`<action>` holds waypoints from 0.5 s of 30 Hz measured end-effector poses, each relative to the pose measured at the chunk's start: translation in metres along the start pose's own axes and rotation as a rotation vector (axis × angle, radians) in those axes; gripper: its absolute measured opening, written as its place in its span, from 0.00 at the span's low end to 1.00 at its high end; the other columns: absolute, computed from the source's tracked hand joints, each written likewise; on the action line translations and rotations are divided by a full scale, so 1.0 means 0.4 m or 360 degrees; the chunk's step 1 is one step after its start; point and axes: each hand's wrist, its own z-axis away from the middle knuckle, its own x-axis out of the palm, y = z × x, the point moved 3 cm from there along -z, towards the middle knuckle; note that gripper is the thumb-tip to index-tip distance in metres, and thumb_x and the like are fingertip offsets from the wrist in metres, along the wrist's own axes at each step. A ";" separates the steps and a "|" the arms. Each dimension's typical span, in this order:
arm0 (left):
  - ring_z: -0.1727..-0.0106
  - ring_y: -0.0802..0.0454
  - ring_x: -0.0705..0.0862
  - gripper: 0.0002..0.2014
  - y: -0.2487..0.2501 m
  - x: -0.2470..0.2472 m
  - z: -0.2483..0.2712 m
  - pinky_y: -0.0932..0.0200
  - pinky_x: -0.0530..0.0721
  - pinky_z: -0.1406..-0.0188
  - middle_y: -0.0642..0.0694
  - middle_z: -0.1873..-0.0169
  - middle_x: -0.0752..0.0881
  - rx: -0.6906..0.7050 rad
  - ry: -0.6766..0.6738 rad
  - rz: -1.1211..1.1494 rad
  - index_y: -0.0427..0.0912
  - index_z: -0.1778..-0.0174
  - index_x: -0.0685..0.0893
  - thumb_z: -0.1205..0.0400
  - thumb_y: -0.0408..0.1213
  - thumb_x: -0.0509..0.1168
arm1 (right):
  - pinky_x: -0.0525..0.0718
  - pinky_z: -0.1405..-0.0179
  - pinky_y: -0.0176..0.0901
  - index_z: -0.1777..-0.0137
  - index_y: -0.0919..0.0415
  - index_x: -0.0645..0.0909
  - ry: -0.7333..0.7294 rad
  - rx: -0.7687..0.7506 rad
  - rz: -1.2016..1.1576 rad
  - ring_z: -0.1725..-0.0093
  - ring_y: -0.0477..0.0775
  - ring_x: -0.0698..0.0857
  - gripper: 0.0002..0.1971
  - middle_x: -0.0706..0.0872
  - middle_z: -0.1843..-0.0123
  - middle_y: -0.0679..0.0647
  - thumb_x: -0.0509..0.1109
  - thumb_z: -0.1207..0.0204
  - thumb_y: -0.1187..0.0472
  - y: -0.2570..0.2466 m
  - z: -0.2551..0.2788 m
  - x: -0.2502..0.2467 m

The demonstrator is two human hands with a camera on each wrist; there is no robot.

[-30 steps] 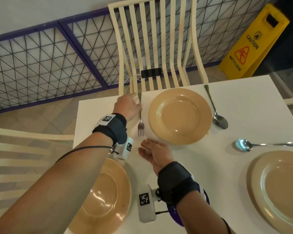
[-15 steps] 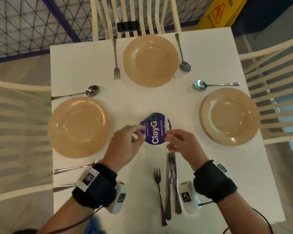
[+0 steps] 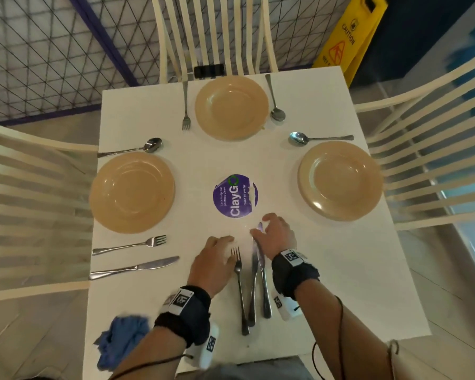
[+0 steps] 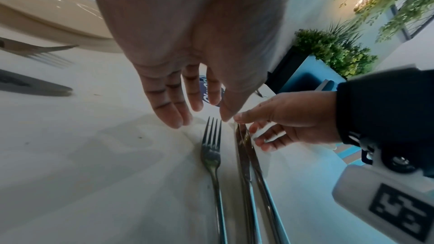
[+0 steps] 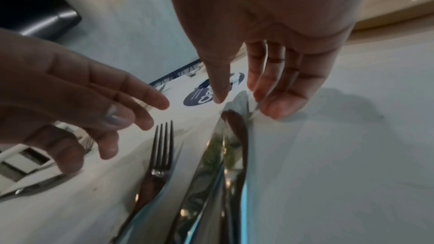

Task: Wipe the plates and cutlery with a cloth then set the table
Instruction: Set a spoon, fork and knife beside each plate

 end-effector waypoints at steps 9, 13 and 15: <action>0.45 0.55 0.81 0.23 0.002 -0.004 0.076 0.62 0.73 0.46 0.54 0.36 0.77 -0.0092 0.0141 0.0163 0.56 0.24 0.73 0.16 0.43 0.66 | 0.80 0.39 0.49 0.36 0.58 0.80 0.0018 0.0096 0.0045 0.38 0.63 0.84 0.15 0.81 0.35 0.58 0.72 0.22 0.62 0.010 -0.015 -0.007; 0.45 0.55 0.82 0.25 -0.004 0.005 0.088 0.60 0.77 0.45 0.55 0.37 0.78 -0.0113 0.0201 0.0208 0.59 0.23 0.71 0.17 0.43 0.66 | 0.79 0.42 0.45 0.34 0.57 0.78 0.0024 0.0103 -0.0033 0.39 0.63 0.84 0.18 0.81 0.35 0.56 0.70 0.23 0.67 0.019 -0.004 -0.012; 0.45 0.54 0.82 0.25 0.001 0.008 0.094 0.59 0.78 0.45 0.56 0.37 0.78 -0.0112 0.0230 0.0203 0.59 0.23 0.71 0.17 0.44 0.66 | 0.79 0.43 0.44 0.35 0.55 0.77 0.0024 0.0123 -0.0106 0.39 0.62 0.84 0.18 0.83 0.36 0.56 0.71 0.24 0.67 0.026 -0.005 -0.013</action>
